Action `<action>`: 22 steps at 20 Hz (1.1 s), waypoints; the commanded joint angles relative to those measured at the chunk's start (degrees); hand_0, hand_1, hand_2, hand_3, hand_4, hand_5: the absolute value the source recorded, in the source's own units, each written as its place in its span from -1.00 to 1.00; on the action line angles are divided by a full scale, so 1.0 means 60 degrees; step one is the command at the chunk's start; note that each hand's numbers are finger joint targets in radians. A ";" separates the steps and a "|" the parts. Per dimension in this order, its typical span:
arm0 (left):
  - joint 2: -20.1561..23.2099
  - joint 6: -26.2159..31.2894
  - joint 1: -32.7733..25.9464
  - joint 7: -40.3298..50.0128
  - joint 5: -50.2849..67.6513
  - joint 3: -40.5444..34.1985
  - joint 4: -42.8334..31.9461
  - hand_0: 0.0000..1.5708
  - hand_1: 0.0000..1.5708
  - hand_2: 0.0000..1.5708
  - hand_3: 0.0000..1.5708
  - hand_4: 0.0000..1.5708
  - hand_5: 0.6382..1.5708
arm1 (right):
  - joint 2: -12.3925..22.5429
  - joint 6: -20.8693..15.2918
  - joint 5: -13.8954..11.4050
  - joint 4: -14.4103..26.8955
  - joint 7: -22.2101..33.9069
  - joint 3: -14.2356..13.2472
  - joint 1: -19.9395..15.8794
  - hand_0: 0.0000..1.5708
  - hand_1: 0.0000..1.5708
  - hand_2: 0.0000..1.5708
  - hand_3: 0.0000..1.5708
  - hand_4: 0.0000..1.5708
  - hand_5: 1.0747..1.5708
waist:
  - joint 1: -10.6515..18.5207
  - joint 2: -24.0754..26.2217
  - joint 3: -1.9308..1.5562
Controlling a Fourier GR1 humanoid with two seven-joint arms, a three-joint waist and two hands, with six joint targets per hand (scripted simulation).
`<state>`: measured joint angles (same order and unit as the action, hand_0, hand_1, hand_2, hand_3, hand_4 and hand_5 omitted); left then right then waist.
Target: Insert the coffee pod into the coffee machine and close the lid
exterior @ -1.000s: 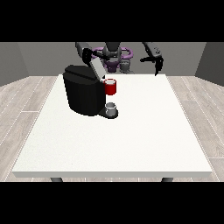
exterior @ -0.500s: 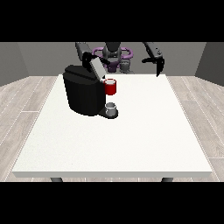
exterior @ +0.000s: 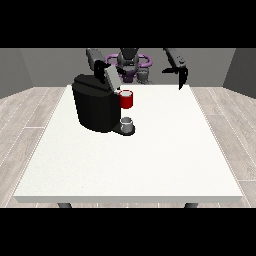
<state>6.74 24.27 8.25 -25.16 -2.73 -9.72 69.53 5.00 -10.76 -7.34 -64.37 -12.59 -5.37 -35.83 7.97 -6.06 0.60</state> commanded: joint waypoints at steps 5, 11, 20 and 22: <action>0.0001 -0.0385 0.0280 -0.0411 -0.0135 -0.0123 -0.0754 -1.00 -1.00 -1.00 -1.00 -0.51 1.00 | -0.0180 -0.0009 -0.0469 0.0537 0.0377 0.0524 -0.0774 -1.00 -1.00 -1.00 -1.00 -0.44 1.00 | 0.0038 -0.0387 -0.0096; 0.0321 0.0327 0.0759 -0.0191 0.0189 -0.0094 -0.0932 -1.00 -1.00 -1.00 -1.00 -0.53 1.00 | -0.0351 -0.0595 -0.0961 0.0530 0.1113 0.0852 -0.1724 -1.00 -1.00 -1.00 -1.00 -0.47 1.00 | 0.0584 -0.0494 -0.0093; 0.0495 0.0443 0.0703 -0.0693 0.0248 -0.0265 -0.1548 -1.00 -1.00 -1.00 -1.00 -0.56 1.00 | -0.0266 -0.0702 -0.1737 0.0751 0.1712 0.1400 -0.2525 -1.00 -1.00 -1.00 -1.00 -0.44 1.00 | 0.0774 -0.0571 -0.0094; 0.0219 0.0136 0.1253 -0.0127 0.0189 -0.0057 -0.1222 -1.00 -1.00 -1.00 -1.00 -0.54 1.00 | -0.0658 -0.1066 -0.1763 0.1004 0.1387 0.1326 -0.3030 -1.00 -1.00 -1.00 -1.00 -0.51 1.00 | 0.1033 -0.0773 -0.0099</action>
<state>8.62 26.08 13.13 -27.71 -1.62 -10.48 61.59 2.51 -15.79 -16.20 -60.50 -3.35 1.86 -49.90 12.40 -9.33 -0.06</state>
